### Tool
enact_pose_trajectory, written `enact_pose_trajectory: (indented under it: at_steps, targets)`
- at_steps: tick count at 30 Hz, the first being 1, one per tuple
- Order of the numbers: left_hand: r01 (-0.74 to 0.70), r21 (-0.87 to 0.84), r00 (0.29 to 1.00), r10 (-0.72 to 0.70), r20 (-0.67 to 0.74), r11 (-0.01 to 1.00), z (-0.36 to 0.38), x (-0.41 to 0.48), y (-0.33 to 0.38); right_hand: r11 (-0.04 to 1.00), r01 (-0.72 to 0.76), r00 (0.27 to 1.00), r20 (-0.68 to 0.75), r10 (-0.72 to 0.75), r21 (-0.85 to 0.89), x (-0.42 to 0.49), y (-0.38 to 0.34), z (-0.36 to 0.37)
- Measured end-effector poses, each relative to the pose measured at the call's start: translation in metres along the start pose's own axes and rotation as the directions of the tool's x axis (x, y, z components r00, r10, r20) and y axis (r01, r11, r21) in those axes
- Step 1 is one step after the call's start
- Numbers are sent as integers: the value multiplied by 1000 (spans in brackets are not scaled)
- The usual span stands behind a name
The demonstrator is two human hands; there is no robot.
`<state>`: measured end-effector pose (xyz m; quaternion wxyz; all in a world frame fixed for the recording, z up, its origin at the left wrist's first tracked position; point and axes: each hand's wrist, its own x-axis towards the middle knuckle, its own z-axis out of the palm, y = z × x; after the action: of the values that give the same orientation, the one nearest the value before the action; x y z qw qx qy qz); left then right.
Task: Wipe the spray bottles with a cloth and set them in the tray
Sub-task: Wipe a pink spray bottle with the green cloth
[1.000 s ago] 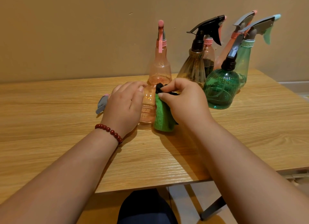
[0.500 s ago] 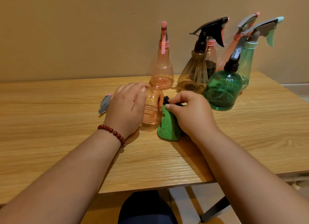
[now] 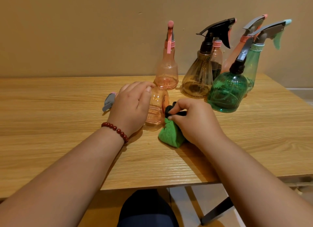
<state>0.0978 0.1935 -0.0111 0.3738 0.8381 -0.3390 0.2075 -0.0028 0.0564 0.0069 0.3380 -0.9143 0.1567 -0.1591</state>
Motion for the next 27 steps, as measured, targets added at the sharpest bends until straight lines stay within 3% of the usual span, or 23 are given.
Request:
enact_pose_trajectory:
  at_steps: [3, 7, 13, 20, 25, 27]
  targets:
    - [2, -13, 1000, -2, -7, 1000, -1, -1, 0, 998, -36, 996, -75, 39, 45, 11, 3, 4]
    - [12, -16, 1000, -12, -17, 1000, -1, -1, -1, 952, -67, 985, -134, 111, 299, 18, 1, 6]
    - [1, 0, 1000, -1, -9, 1000, 0, -1, -3, 898, -34, 991, -102, 87, 439, 2, 1, -5]
    - [-2, -29, 998, 0, -63, 1000, -7, -5, -5, 965, 140, 982, -155, -107, 220, -8, 8, -31]
    - [-7, 26, 999, 9, -48, 1000, -11, -6, -4, 970, 206, 969, 165, -183, -132, -9, 23, -31]
    - [-8, 34, 999, 9, -42, 999, -11, -6, -4, 970, 200, 965, 197, -171, -139, -12, 28, -26]
